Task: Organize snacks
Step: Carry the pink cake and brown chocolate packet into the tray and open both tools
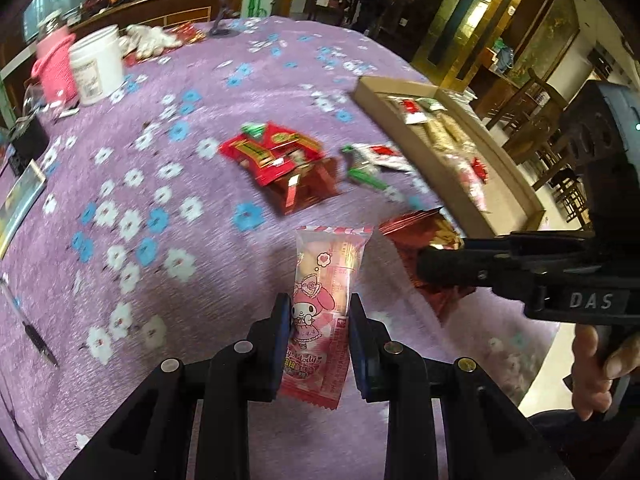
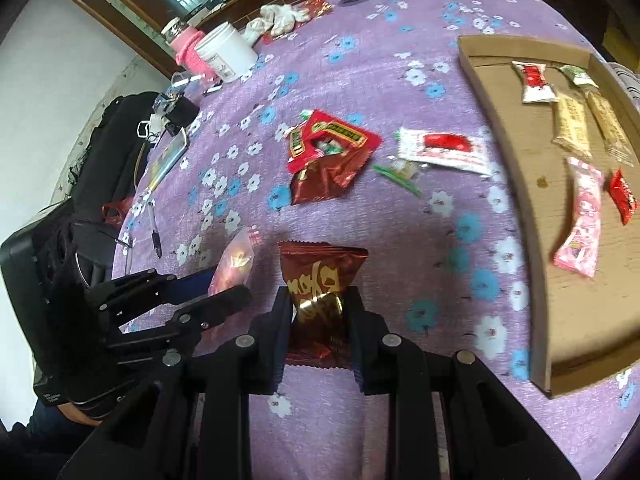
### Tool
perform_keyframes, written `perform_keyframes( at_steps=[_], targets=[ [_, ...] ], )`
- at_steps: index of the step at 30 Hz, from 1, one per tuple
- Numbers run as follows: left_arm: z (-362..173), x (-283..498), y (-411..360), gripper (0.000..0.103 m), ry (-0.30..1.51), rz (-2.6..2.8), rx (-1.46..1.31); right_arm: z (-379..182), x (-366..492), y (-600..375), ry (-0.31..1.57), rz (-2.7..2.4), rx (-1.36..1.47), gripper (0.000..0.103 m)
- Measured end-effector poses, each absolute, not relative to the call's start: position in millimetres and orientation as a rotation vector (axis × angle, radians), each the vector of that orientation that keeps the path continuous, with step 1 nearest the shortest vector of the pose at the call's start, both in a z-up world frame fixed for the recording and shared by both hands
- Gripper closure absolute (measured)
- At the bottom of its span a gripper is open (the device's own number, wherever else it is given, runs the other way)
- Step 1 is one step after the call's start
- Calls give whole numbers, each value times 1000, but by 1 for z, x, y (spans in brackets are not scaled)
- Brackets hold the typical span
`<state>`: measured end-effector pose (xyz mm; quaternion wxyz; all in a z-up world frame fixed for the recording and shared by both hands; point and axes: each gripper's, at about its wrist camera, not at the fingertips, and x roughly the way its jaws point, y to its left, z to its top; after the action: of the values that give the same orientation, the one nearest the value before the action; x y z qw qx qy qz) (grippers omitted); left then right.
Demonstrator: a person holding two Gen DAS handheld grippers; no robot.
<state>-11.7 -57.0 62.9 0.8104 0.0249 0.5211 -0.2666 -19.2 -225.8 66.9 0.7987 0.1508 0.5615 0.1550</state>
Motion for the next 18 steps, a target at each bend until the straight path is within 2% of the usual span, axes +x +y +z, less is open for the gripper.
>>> perform_keyframes(
  at_steps=[18],
  targets=[
    [91,-24,-185,76,1079,-705,151,83,-41,-349,1136,230,430,78]
  ],
)
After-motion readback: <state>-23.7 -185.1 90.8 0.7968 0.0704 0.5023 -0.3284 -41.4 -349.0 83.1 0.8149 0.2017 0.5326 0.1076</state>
